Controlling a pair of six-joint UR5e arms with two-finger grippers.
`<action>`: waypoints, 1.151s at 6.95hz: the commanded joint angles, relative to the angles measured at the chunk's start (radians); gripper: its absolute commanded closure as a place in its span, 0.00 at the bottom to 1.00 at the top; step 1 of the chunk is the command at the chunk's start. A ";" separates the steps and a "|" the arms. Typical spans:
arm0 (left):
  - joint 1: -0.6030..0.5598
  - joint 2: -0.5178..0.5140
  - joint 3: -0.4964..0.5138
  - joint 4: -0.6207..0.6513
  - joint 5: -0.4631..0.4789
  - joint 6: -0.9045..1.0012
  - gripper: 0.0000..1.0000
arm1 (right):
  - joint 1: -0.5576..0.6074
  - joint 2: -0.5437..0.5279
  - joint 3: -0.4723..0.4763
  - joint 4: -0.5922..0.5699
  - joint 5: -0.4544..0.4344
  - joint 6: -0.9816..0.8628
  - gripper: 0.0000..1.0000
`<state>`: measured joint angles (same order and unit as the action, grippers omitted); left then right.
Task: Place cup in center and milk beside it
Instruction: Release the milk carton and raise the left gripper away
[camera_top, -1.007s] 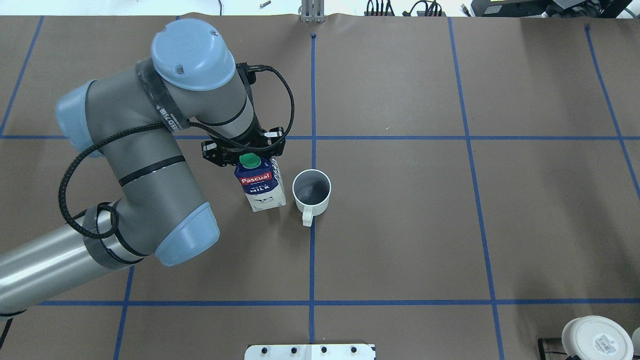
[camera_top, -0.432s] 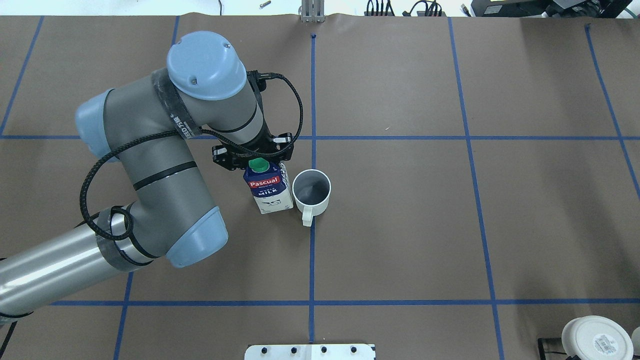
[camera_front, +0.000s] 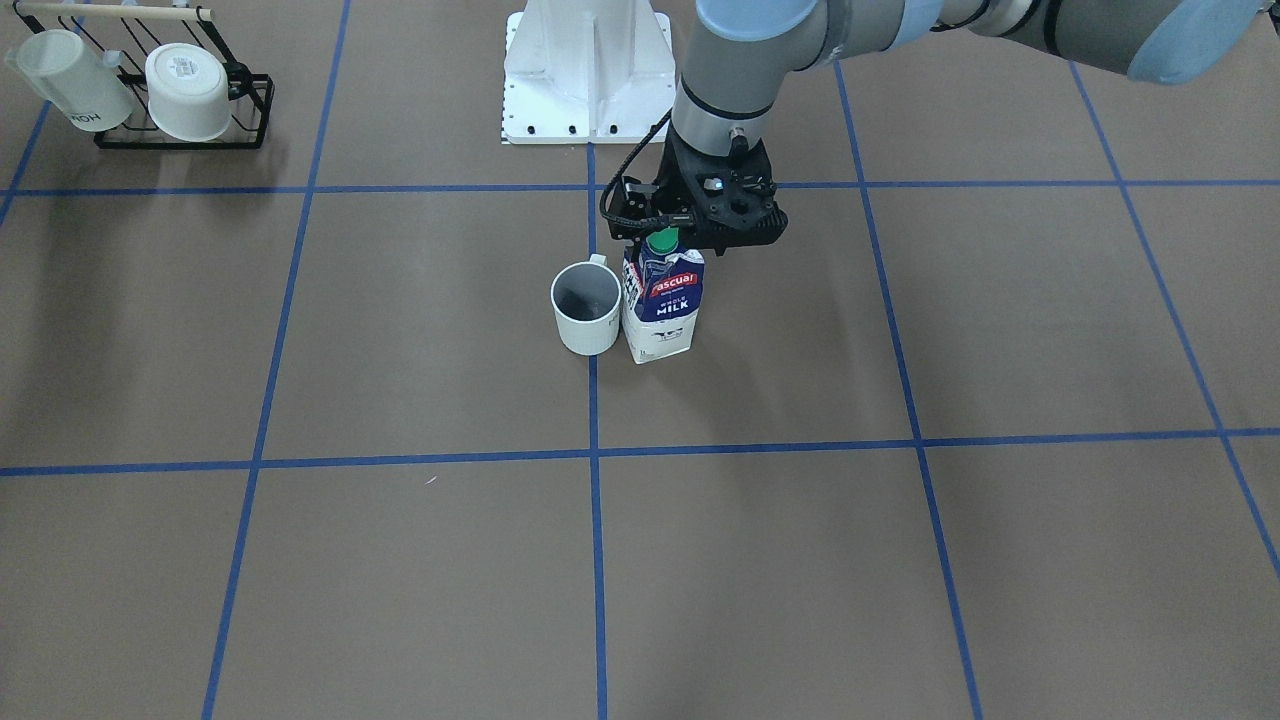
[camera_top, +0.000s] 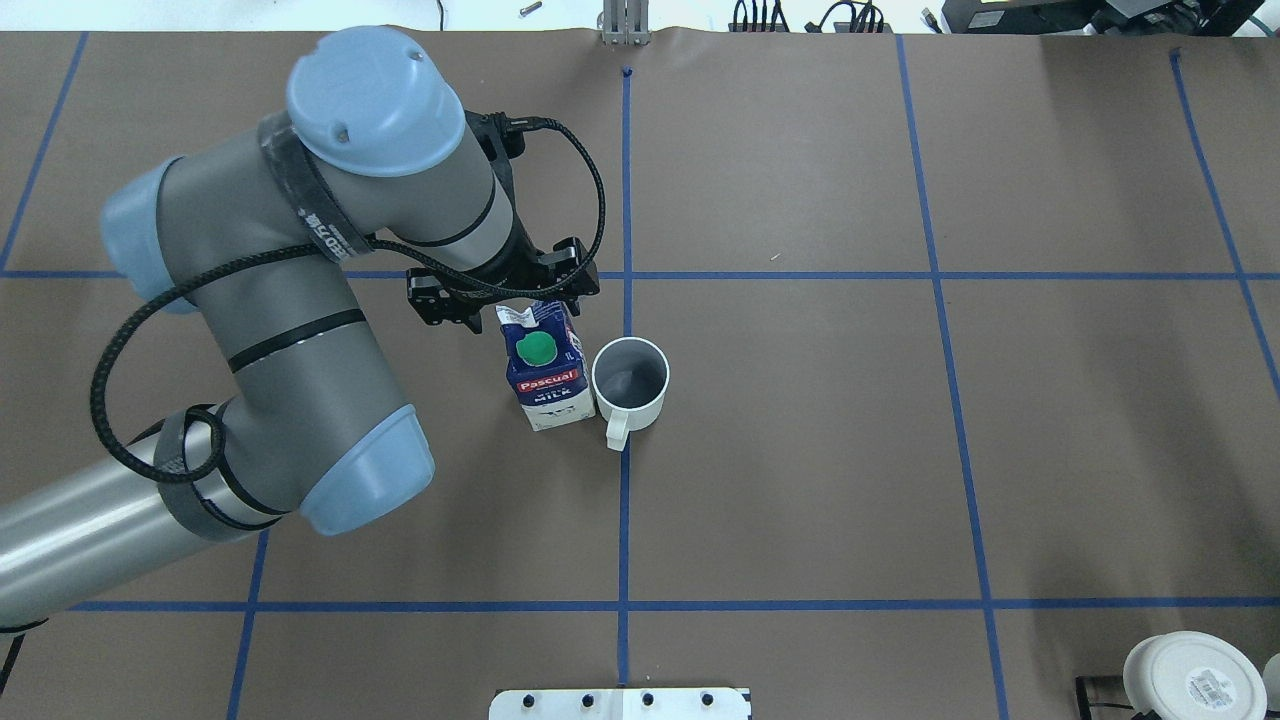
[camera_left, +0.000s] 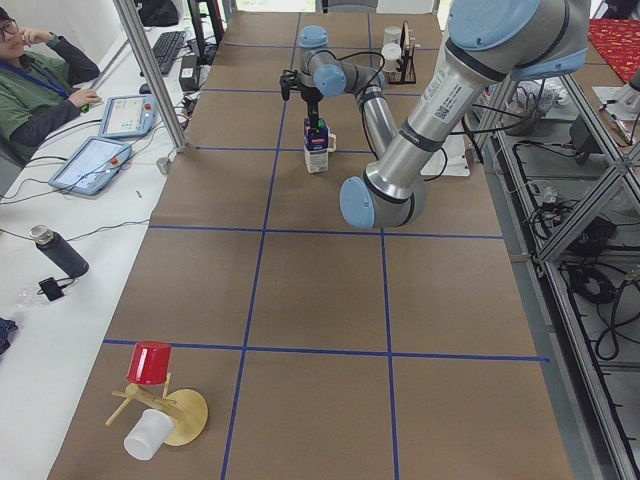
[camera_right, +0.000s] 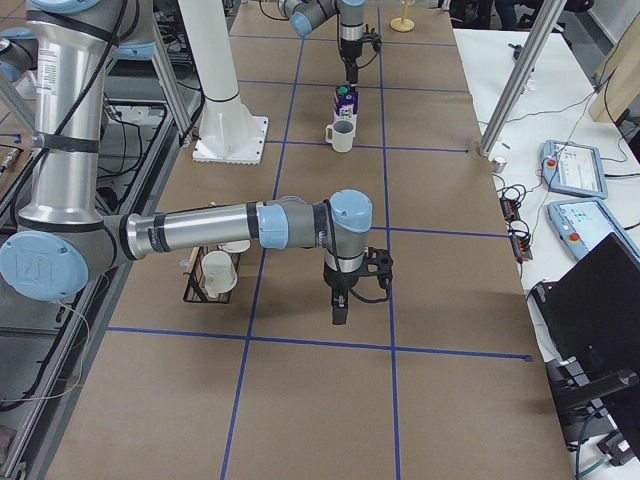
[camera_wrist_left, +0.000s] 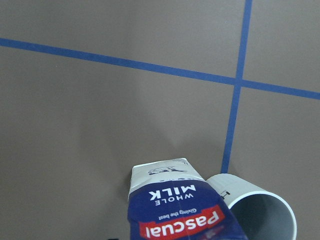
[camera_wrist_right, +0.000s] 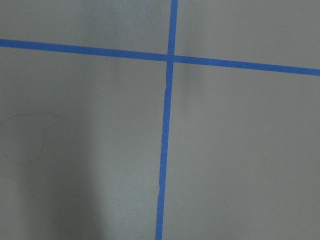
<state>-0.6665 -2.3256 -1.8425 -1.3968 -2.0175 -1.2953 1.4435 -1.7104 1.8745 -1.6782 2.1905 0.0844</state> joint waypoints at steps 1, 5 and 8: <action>-0.068 0.035 -0.032 0.004 -0.030 0.007 0.02 | -0.002 0.000 0.000 0.000 0.000 0.000 0.00; -0.331 0.386 -0.126 0.007 -0.108 0.583 0.02 | -0.006 -0.008 -0.005 0.002 -0.003 0.002 0.00; -0.653 0.634 -0.069 0.005 -0.200 1.157 0.02 | -0.006 -0.006 -0.005 0.003 -0.009 0.002 0.00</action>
<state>-1.1874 -1.7920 -1.9399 -1.3908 -2.1854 -0.3724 1.4374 -1.7177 1.8699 -1.6757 2.1827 0.0859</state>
